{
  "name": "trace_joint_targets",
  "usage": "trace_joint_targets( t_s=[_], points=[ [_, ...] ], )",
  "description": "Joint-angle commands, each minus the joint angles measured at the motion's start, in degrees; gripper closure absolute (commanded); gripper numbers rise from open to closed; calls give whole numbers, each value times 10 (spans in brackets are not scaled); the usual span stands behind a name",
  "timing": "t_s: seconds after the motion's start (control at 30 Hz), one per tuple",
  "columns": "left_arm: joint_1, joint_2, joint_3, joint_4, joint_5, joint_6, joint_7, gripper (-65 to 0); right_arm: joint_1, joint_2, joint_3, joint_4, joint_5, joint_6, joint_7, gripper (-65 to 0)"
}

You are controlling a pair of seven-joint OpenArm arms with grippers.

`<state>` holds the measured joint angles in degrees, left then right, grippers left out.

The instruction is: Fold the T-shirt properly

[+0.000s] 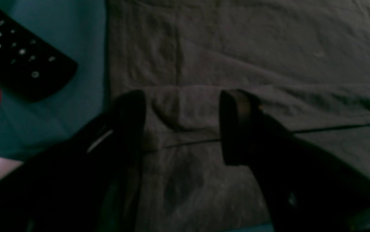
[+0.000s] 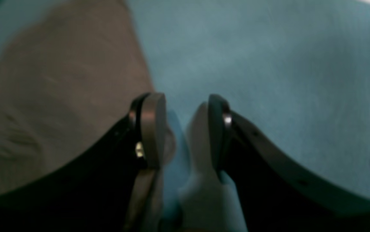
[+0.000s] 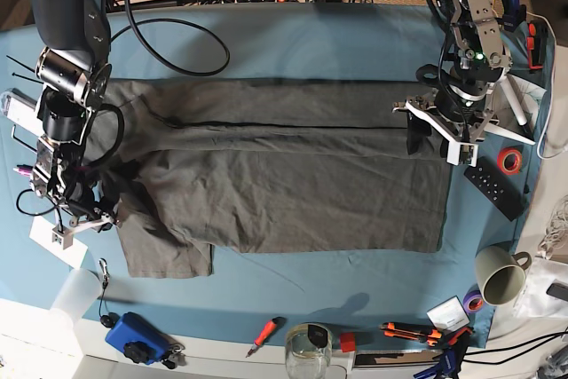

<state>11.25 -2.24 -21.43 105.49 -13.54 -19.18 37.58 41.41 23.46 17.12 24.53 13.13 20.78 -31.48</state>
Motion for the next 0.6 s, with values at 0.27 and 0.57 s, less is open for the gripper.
trace_joint_targets(
  t_s=[0.27, 0.57],
  points=[
    [-6, -3, -1, 13, -6, -4, -12, -361, 24, -10, 1, 8, 12, 4, -2, -221],
    [-6, -3, -1, 13, -6, -4, -12, -361, 24, -38, 1, 8, 12, 2, -3, -216]
  ],
)
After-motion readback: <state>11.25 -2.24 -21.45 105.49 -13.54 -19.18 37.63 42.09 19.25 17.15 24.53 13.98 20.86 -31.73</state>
